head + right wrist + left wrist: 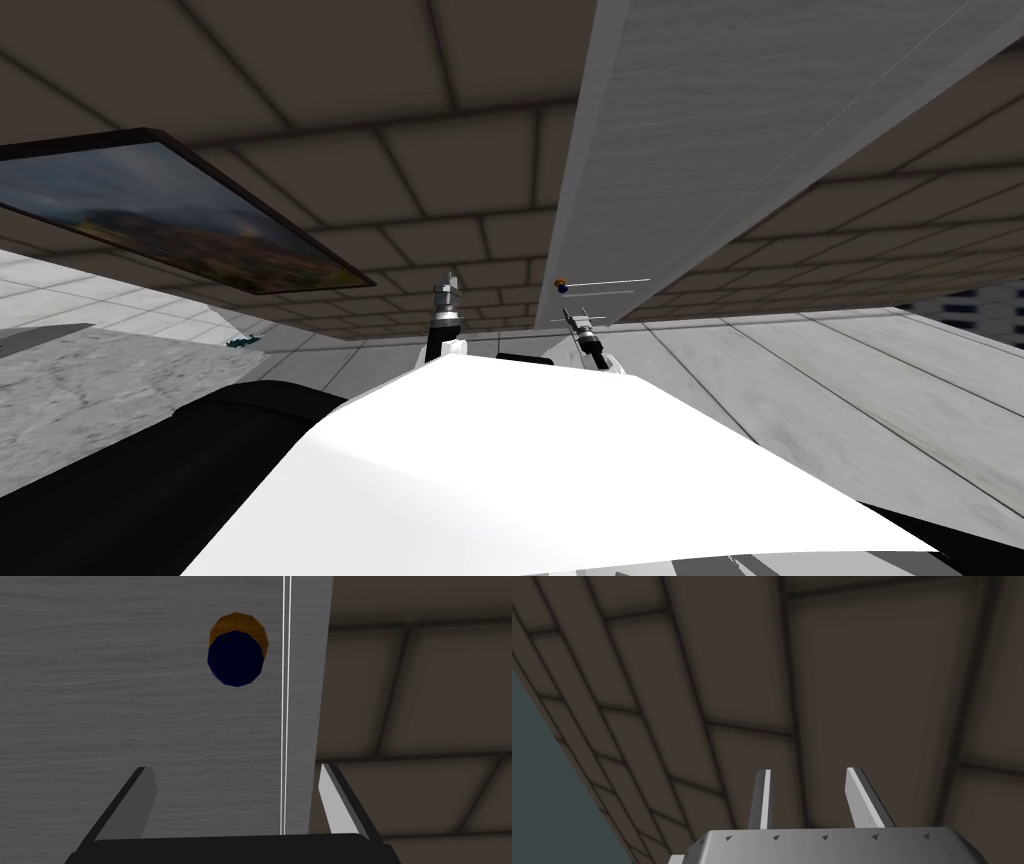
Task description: Pull the door open
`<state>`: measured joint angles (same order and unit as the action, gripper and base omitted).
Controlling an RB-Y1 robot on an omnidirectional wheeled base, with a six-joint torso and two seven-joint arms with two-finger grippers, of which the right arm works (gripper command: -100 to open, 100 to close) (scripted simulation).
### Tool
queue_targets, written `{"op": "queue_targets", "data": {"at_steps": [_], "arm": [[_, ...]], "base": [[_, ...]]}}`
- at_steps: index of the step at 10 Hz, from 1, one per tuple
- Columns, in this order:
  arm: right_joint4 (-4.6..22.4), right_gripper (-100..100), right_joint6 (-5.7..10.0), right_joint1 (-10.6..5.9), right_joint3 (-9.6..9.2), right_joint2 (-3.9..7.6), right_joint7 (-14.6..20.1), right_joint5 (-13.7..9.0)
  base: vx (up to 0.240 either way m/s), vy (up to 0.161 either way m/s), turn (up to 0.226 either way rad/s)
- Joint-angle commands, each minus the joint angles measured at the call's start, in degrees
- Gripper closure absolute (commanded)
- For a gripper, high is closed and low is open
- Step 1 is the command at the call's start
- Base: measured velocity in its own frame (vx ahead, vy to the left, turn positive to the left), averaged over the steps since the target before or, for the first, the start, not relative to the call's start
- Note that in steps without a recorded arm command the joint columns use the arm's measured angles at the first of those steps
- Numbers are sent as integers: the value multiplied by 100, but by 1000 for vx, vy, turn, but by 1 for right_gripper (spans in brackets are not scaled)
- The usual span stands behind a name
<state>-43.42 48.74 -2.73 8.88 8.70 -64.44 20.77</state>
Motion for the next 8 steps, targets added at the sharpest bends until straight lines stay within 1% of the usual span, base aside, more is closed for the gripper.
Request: {"op": "queue_targets", "data": {"at_steps": [1,2,4,5,6,7,8], "arm": [[177,-100,69,-64,24,12,-88,28],[305,-100,108,-104,40,17,-168,64],[460,-100,154,-153,59,22,-265,108],[384,-100,126,-121,49,19,-220,94],[481,-100,238,-69,142,145,-180,26],[481,-100,238,-69,142,145,-180,26],[556,-100,327,-22,221,254,-133,-35]], "base": [[61,-17,6],[77,-20,15],[77,-20,12],[36,-12,4],[92,81,201],[121,97,82],[129,120,132]]}}
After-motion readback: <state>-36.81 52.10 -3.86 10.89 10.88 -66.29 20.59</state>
